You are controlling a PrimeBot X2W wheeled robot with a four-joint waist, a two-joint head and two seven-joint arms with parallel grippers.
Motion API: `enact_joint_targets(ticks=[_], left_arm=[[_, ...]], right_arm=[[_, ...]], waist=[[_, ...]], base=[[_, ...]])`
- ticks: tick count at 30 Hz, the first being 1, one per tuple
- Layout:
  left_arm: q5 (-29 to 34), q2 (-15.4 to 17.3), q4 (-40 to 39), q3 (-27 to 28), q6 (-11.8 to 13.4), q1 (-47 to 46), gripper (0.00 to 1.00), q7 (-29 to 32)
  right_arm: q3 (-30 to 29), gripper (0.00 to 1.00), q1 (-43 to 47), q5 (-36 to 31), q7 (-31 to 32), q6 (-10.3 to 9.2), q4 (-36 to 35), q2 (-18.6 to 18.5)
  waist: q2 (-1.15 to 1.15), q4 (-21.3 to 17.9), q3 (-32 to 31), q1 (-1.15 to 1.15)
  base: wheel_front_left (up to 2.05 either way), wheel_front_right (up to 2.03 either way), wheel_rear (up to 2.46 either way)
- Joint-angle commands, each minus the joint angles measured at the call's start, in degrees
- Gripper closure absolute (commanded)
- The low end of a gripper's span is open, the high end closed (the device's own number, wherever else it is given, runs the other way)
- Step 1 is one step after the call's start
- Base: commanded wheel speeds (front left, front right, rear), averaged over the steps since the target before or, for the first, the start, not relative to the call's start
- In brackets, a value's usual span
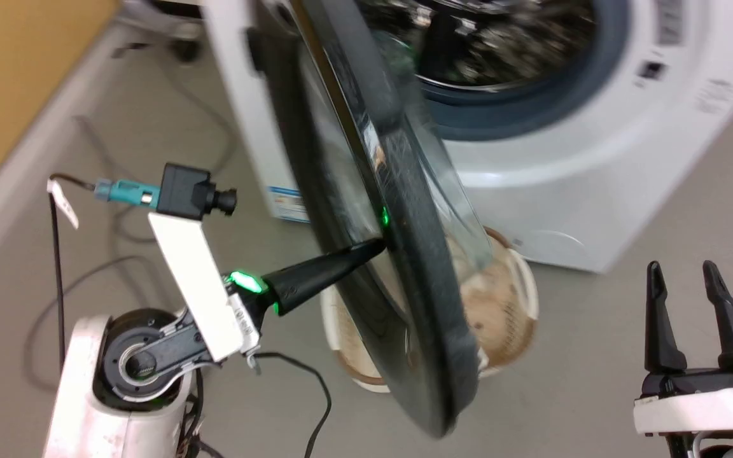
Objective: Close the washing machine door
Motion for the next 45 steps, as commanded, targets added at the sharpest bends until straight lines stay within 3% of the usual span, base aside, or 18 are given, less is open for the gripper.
enact_joint_targets(ticks=[1,11,21,24,27,30,33,36,38,39,40,45], left_arm=[[-0.1,-0.1,0.2,-0.5,-0.3,-1.4,1.00,-0.8],[1.1,-0.1,5.5,-3.8,-0.3,-7.6,1.00,-8.3],[5.4,1.9,11.3,-11.0,-0.3,-12.6,1.00,-21.7],[12.6,6.5,10.7,-16.7,-0.3,-13.5,1.00,-28.9],[21.5,10.5,12.1,-22.2,-0.3,-13.7,1.00,-41.3],[28.9,12.5,16.7,-24.3,-0.3,-13.6,1.00,-53.3],[37.0,12.9,22.1,-23.5,2.6,-13.7,1.00,-63.8],[44.5,13.3,25.0,-22.1,9.0,-13.8,1.00,-70.1],[48.1,13.3,25.2,-20.5,12.9,-12.9,1.00,-71.3],[49.0,12.9,24.8,-19.1,14.8,-12.0,0.93,-71.5],[50.4,12.9,23.7,-17.8,16.6,-11.2,0.00,-71.6],[58.9,13.2,17.3,-12.1,23.3,-4.9,0.00,-71.6]], right_arm=[[-0.1,0.00,-0.9,0.4,-0.2,0.05,-0.4,0.1],[0.4,0.00,-2.5,1.8,-0.2,0.05,-0.5,0.1],[0.6,0.00,-3.6,1.9,-0.2,0.05,-0.7,0.1],[0.4,0.00,-3.7,1.7,-0.2,0.05,-0.9,0.1],[-0.2,0.00,-3.3,1.3,-0.2,0.05,-1.2,0.1],[-0.5,0.00,-2.8,1.0,-0.2,0.05,-1.6,0.1],[-0.9,0.00,-2.3,0.7,-0.2,0.05,-2.1,0.1],[-1.5,0.00,-2.2,0.7,-0.2,0.05,-3.0,0.1],[-2.1,0.00,-2.4,1.2,-0.2,0.05,-3.9,0.1],[-2.3,0.00,-2.5,1.3,-0.2,0.05,-4.4,0.1],[-2.5,0.00,-2.7,1.4,-0.2,0.05,-4.9,0.1],[-3.1,0.00,-5.1,2.7,-0.2,0.05,-8.1,0.1]], waist=[[0.00,-5.4,2.3,0.00],[0.00,-13.1,5.4,0.00],[0.00,-13.6,6.5,0.00],[0.00,-13.0,6.0,0.00],[0.00,-11.8,4.8,0.00],[0.00,-10.5,3.3,0.00],[0.00,-9.2,1.8,0.00],[0.00,-8.2,0.7,0.00],[0.00,-7.7,0.3,0.00],[0.00,-7.4,0.1,0.00],[0.00,-7.2,0.0,0.00],[0.00,-6.2,-0.4,0.00]], base=[[0.00,0.00,0.00],[0.00,0.00,0.00],[0.00,0.00,0.00],[0.00,0.00,0.00],[0.00,0.00,0.00],[0.00,0.00,0.00],[0.00,0.00,0.00],[0.00,0.00,0.00],[0.00,0.00,0.00],[0.00,0.00,0.00],[0.00,0.00,0.00],[0.00,0.00,0.00]])
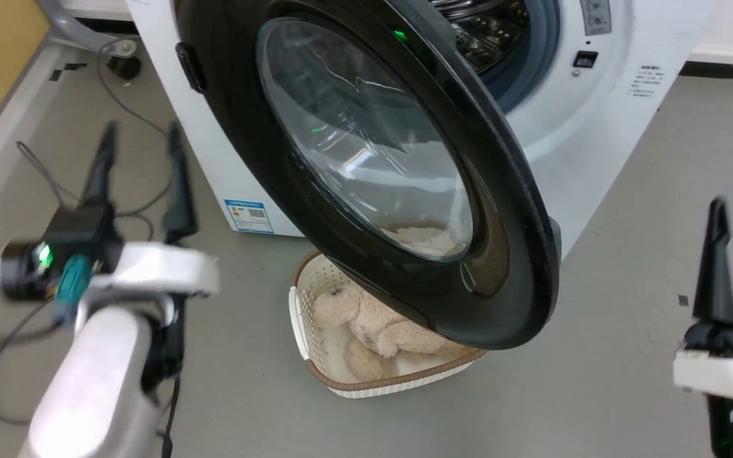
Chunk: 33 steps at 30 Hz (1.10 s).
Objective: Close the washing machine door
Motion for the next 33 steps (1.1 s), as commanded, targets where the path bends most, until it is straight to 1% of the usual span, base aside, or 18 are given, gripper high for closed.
enact_joint_targets(ticks=[1,2,4,8,12,15,18,21,23,25,28,33], left_arm=[[1.0,-0.1,-0.8,0.7,0.8,1.8,0.00,-0.3],[2.1,-0.5,-2.0,1.8,1.4,3.4,0.00,-0.3],[3.7,-1.3,-3.7,3.6,1.9,6.4,0.00,-0.3],[6.1,-3.2,-6.3,6.7,1.6,11.9,0.00,-0.3],[7.5,-4.9,-7.5,9.9,0.8,16.5,0.00,-0.3],[8.6,-6.1,-7.9,11.7,-0.2,19.1,0.00,-0.3],[9.5,-7.4,-8.1,13.2,-1.4,20.5,0.00,-0.3],[10.4,-8.7,-8.3,14.3,-2.6,21.0,0.00,-0.3],[11.0,-9.5,-8.3,14.9,-3.3,21.0,0.00,-0.3],[11.6,-10.2,-8.2,15.5,-4.0,21.1,0.00,-0.3],[12.2,-11.0,-8.1,16.4,-4.9,20.9,0.00,-0.3],[13.4,-12.1,-7.8,17.6,-6.5,20.7,0.00,-0.3]], right_arm=[[0.0,0.00,-1.3,0.2,-0.2,0.05,-0.8,0.1],[0.3,0.00,-1.9,0.1,-0.2,0.05,-1.7,0.1],[1.1,1.00,-3.2,0.0,-0.2,0.05,-3.4,0.1],[4.5,1.00,-5.4,0.2,-0.2,0.05,-7.2,0.1],[11.7,1.00,-7.0,0.0,-0.2,0.05,-11.5,-0.6],[18.6,1.00,-7.5,-0.7,-0.2,0.05,-13.5,-3.8],[24.8,1.00,-7.5,-0.6,-0.2,0.05,-13.6,-6.5],[30.1,1.00,-6.7,-2.1,-0.2,0.05,-11.5,-10.4],[33.5,1.00,-6.0,-5.1,-0.2,0.05,-9.2,-13.7],[35.1,1.00,-4.6,-7.1,-0.2,0.05,-6.7,-15.0],[34.8,1.00,-2.5,-7.9,-0.2,0.05,-2.4,-15.4],[32.2,1.00,-0.4,-8.2,-0.2,0.05,4.0,-15.2]], waist=[[0.00,0.2,-0.2,0.00],[0.00,0.4,-0.3,0.00],[0.00,0.8,-0.5,0.00],[0.00,1.6,-1.4,0.00],[0.00,2.3,-2.0,0.00],[0.00,2.8,-2.2,0.00],[0.00,3.2,-2.1,0.00],[0.00,3.6,-1.9,0.00],[0.00,4.0,-1.8,0.00],[0.00,4.1,-1.7,0.00],[0.00,4.0,-1.2,0.00],[0.00,3.6,-0.6,0.00]], base=[[0.00,0.00,0.00],[0.00,0.00,0.00],[0.00,0.00,0.00],[0.00,0.00,0.00],[0.00,0.00,0.00],[0.00,0.00,0.00],[0.00,0.00,0.00],[0.00,0.00,0.00],[0.00,0.00,0.00],[0.00,0.00,0.00],[0.00,0.00,0.00],[0.00,0.00,0.00]])
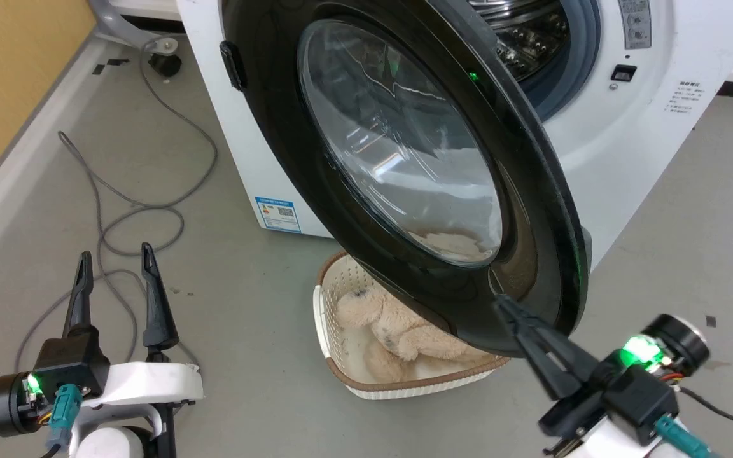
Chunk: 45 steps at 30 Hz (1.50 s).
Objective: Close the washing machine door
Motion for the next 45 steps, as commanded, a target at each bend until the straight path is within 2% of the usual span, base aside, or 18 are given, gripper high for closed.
enact_joint_targets(ticks=[1,12,27,36,45], left_arm=[[0.4,-0.3,0.0,0.4,-0.3,-0.1,0.00,-0.3],[2.1,-2.3,-0.8,1.5,-2.4,-2.6,0.00,-0.3],[2.7,-4.1,-2.4,1.5,-4.2,-10.0,0.00,-0.3],[2.3,-4.6,-2.4,1.5,-4.7,-13.7,0.00,-0.3],[2.3,-4.7,-1.9,1.9,-4.8,-14.4,0.00,-0.3]], right_arm=[[-0.9,1.00,0.6,-0.3,-0.2,0.03,0.8,0.3],[-11.1,1.00,-3.9,-1.0,-0.2,0.03,6.3,1.5],[-22.1,1.00,-24.6,-3.3,-0.2,0.03,16.8,2.0],[-25.0,1.00,-38.0,-4.8,-0.2,0.03,26.0,1.0],[-26.9,1.00,-42.5,-6.6,-0.2,0.03,30.8,0.6]], waist=[[0.00,-0.2,0.4,0.00],[0.00,-0.9,5.9,0.00],[0.00,-0.4,17.7,0.00],[0.00,0.2,22.8,0.00],[0.00,0.6,23.0,0.00]], base=[[0.00,0.00,0.00],[0.00,0.00,0.00],[0.00,0.00,0.00],[0.00,0.00,0.00],[0.00,0.00,0.00]])
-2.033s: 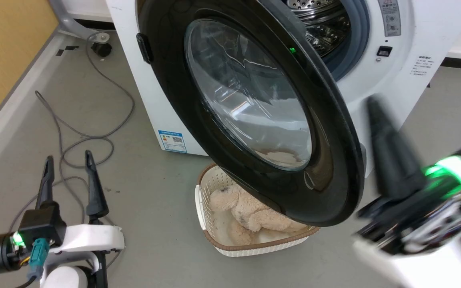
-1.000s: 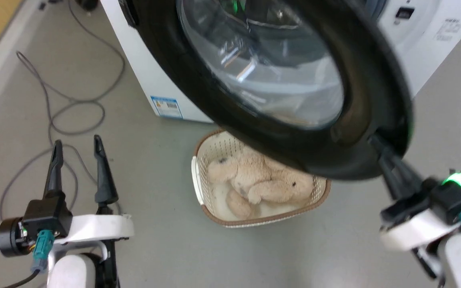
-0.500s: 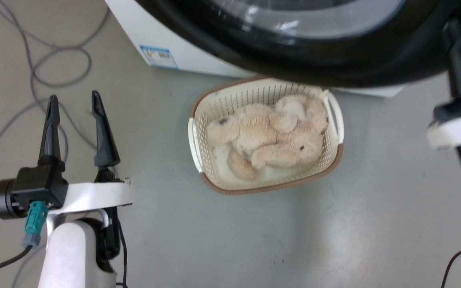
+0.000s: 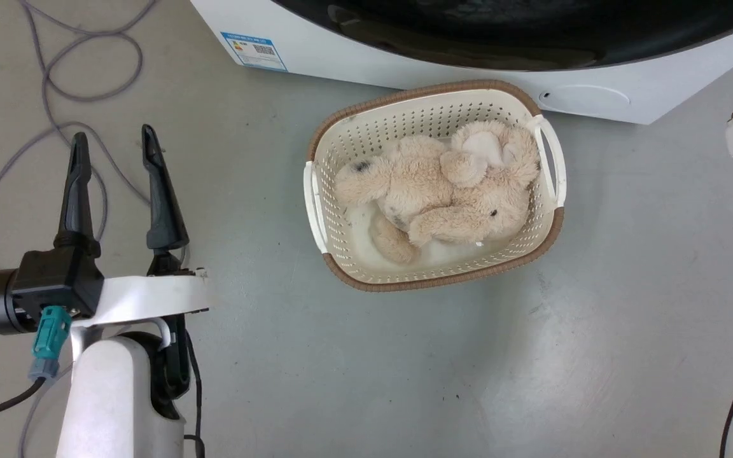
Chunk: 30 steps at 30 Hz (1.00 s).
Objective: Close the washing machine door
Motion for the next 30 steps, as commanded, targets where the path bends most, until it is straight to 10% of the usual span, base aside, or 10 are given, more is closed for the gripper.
enact_joint_targets(ticks=[1,18,30], left_arm=[[-0.1,0.0,0.1,0.2,-0.1,-1.1,0.00,-0.3],[0.9,-0.1,4.0,2.8,-0.7,5.6,0.00,-0.3],[1.8,-0.1,5.6,3.6,-1.1,13.1,0.00,-0.3]], right_arm=[[-0.6,1.00,-1.0,-0.4,-0.2,-0.11,0.2,-0.3],[-10.0,1.00,15.7,1.2,-0.2,-0.11,-12.1,8.0],[-4.1,0.94,33.0,3.4,-0.2,-0.11,-20.5,12.8]], waist=[[0.00,0.0,-0.2,-0.01],[0.00,-4.1,-14.0,-0.01],[0.00,-6.9,-23.9,-0.01]], base=[[0.00,0.00,0.00],[0.00,0.00,0.00],[0.00,0.00,0.00]])
